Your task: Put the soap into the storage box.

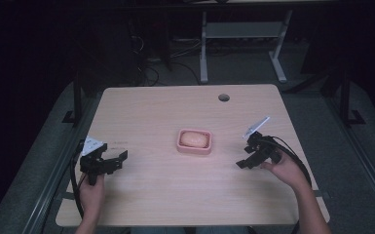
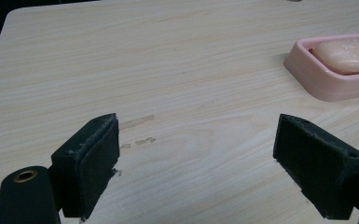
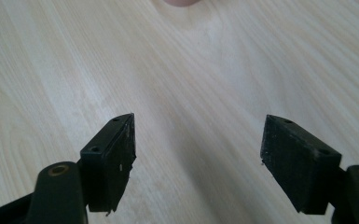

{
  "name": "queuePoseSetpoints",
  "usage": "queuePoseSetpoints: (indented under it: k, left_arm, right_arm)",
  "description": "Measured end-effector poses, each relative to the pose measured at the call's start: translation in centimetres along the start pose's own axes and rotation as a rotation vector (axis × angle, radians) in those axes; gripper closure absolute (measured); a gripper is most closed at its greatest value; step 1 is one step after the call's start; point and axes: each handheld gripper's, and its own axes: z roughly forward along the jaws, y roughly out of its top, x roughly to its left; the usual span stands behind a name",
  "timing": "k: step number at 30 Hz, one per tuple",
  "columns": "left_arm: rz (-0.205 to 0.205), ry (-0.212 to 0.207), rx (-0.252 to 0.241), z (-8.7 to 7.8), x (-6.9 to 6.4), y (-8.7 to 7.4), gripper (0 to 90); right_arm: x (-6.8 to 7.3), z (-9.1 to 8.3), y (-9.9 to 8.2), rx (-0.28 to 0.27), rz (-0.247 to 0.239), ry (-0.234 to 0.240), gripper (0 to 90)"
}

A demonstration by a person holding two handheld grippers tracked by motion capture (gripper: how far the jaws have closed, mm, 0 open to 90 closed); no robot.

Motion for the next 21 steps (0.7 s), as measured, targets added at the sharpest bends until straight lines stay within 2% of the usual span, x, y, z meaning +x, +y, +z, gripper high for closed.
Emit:
queuePoseSetpoints:
  k: [11,21]
  left_arm:
    - [0.004,-0.002,0.002,0.1,-0.1,0.0,14.2]
    - [0.009,-0.002,0.007,0.3,-0.3,0.0,14.2]
  right_arm:
    - [0.4,-0.3,-2.7,-0.030,0.020,0.000,25.9]
    - [1.5,-0.3,-5.5,-0.053,0.047,-0.001,25.9]
